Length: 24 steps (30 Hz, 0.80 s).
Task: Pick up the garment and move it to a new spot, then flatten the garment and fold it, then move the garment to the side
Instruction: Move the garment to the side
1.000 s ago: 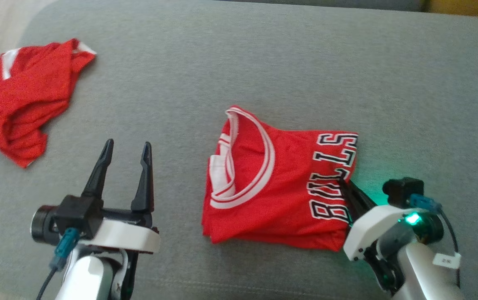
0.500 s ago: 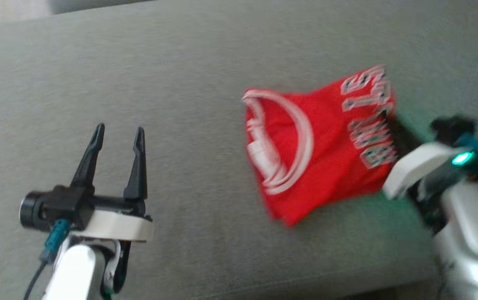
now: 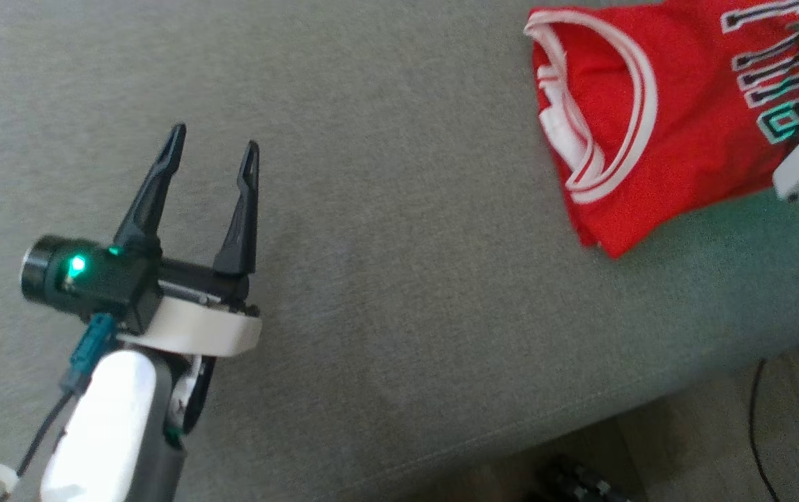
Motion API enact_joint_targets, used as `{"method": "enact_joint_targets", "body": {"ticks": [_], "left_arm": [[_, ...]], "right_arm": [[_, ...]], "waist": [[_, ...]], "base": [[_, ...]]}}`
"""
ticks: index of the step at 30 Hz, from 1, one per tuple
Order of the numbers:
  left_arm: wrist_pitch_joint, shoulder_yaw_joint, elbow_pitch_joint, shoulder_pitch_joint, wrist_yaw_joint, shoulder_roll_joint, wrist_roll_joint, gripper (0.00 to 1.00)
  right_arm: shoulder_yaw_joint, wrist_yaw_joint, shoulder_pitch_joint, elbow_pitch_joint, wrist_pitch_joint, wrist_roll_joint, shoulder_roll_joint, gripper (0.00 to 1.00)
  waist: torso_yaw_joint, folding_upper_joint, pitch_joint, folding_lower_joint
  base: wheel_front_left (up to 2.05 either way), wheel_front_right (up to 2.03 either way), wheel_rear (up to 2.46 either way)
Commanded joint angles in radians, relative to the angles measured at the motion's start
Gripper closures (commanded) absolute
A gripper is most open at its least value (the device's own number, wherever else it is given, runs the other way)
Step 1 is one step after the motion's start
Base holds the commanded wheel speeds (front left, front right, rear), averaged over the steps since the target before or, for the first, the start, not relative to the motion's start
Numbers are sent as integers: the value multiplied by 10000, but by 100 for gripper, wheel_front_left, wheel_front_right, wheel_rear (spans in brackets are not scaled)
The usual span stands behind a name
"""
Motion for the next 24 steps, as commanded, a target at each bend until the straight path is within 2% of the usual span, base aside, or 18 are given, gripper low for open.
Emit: {"method": "enact_joint_targets", "body": {"ticks": [1,9,17,18,19,20,24], "left_arm": [[96,229,-461,-451,-65,285,109,0],[519,127,-797,-1063,-262,636,323,0],[657,0,-897,-1384,-394,816,383,0],[655,-5,-890,-1388,-393,825,374,0],[653,-10,-879,-1389,-387,828,366,0],[645,-15,-867,-1387,-378,825,353,0],[541,-26,-732,-1327,-331,777,258,0]], "right_arm": [[-58,65,-419,-192,-108,124,-258,100],[-250,65,-1073,445,-466,182,253,100],[-654,65,-1467,1427,-1063,100,454,100],[-724,65,-1504,1536,-1135,99,465,82],[-784,65,-1529,1650,-1181,95,474,54],[-822,65,-1546,1742,-1240,65,472,0],[-1093,65,-1450,1979,-1551,-85,421,0]], "waist": [[-482,0,599,-2],[-820,0,1517,-2],[-776,0,1968,-2],[-755,0,1982,-2],[-728,0,1986,-2],[-698,0,1981,-2],[-548,0,1818,-2]], "base": [[0,0,0],[0,0,0],[0,0,0],[0,0,0],[0,0,0],[0,0,0],[0,0,0]]}}
